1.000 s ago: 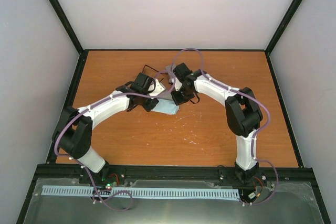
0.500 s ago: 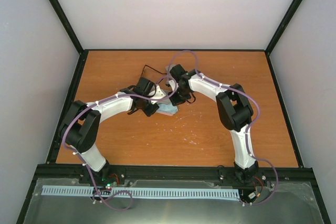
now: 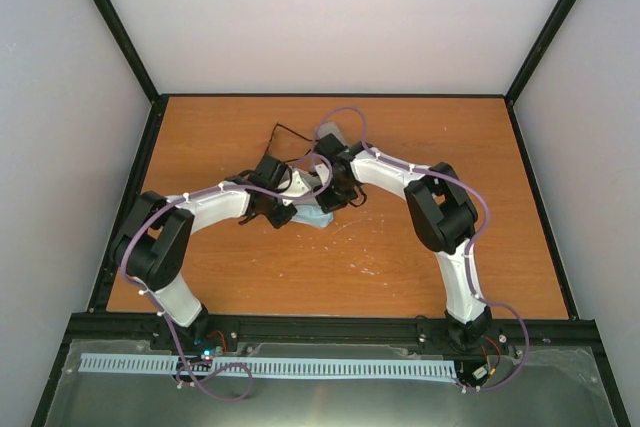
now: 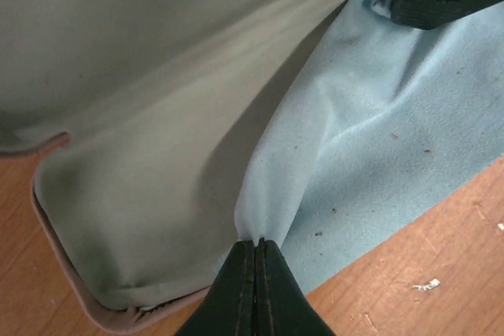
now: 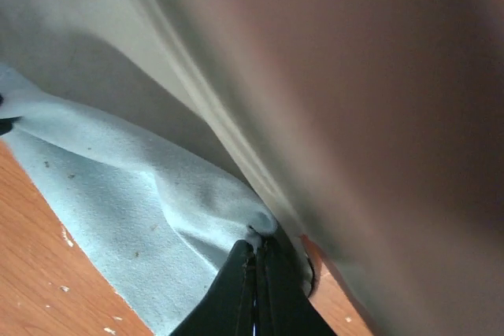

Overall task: Organize the sunglasses
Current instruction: Place the glasses cleaning cloth in the sunglasses case.

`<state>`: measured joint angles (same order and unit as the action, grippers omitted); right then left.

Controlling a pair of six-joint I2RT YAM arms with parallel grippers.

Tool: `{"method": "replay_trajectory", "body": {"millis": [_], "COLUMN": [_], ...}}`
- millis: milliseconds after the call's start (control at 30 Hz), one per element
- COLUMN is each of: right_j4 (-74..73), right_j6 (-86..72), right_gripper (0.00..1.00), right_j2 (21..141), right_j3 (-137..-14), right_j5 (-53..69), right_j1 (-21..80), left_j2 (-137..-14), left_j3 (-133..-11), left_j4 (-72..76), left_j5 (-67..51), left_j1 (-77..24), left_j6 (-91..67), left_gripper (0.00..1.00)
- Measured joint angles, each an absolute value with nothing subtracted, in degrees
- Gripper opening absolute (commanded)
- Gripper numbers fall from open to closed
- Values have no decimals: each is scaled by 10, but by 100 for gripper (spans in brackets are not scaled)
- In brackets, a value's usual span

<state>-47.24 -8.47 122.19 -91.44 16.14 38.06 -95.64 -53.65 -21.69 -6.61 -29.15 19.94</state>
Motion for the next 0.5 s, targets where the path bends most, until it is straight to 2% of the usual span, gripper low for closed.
{"method": "replay_trajectory", "body": {"millis": [500], "right_j4": [-446], "right_j6": [-127], "right_gripper": [3], "right_j2": [1219], "right_j3": [-893], "right_j5": [150], "right_j1": [390], "left_j2": [-955], "left_j3": [-516], "left_j4": [-171], "left_j5": [-45], "left_j1": [-276], "left_j6": [226], "left_gripper": [1]}}
